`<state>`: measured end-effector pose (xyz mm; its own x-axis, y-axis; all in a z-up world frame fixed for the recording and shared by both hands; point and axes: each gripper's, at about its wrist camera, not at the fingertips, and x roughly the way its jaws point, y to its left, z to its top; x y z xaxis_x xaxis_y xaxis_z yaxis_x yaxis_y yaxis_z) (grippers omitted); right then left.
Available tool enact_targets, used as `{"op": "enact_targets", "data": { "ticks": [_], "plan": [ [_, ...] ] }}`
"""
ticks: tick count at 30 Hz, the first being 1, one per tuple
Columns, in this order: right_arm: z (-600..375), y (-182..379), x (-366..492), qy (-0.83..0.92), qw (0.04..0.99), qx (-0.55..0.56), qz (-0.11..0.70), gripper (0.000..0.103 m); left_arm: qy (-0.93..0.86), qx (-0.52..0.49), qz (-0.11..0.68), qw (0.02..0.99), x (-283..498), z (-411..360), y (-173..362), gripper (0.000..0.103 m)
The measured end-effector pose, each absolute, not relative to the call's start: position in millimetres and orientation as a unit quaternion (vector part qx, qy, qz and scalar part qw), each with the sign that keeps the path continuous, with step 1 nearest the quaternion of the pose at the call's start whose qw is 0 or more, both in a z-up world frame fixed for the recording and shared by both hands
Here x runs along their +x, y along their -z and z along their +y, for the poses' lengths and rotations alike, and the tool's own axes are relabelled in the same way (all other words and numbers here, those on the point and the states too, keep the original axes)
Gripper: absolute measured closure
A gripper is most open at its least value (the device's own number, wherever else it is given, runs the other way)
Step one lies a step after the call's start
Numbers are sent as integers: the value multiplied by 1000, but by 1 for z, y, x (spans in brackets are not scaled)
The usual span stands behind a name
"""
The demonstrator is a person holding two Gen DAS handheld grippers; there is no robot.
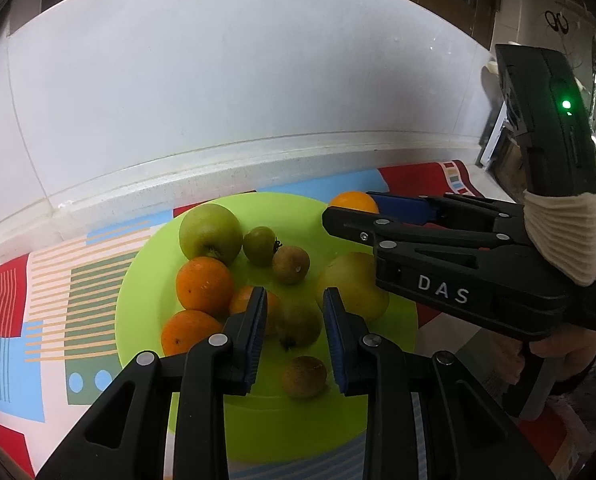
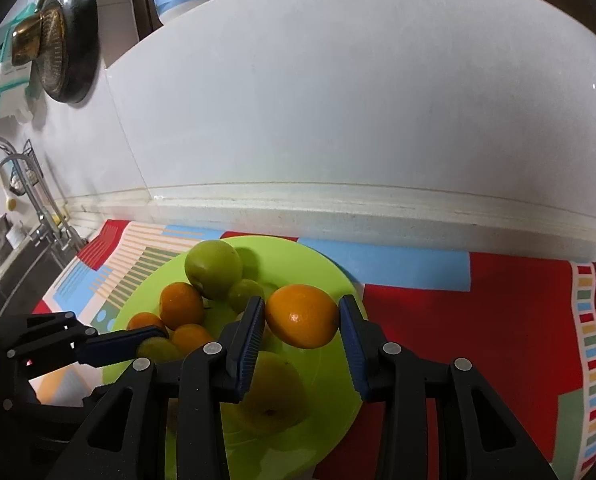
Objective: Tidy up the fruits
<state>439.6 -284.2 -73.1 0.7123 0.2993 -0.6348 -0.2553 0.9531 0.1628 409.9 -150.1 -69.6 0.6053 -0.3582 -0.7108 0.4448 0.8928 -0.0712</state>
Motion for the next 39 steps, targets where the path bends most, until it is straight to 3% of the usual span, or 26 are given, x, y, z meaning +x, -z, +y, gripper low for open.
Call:
{"op": "enact_targets", "data": {
  "ticks": [4,6,10,20,35,39],
  "plan": [
    [-286,74,442,-150,925,35,348,64,215,53,381,897,410,-149,67,60],
    [-286,73,442,-146,924,36,350,52,206,52,379,901,409,-147,64,57],
    [-287,66,434,-131,931,30,340,51,183,49,368,910,402,-136,58,54],
    [-287,38,379,-81,944,19,318,32,132,38,327,935,359,-107,29,32],
    [-258,1,270,-19,957,27,287,20,118,67,261,956,268,-64,-9,8],
    [-244,-2,236,7,959,33,281,20,130,85,250,956,247,-53,-14,7]
  ]
}}
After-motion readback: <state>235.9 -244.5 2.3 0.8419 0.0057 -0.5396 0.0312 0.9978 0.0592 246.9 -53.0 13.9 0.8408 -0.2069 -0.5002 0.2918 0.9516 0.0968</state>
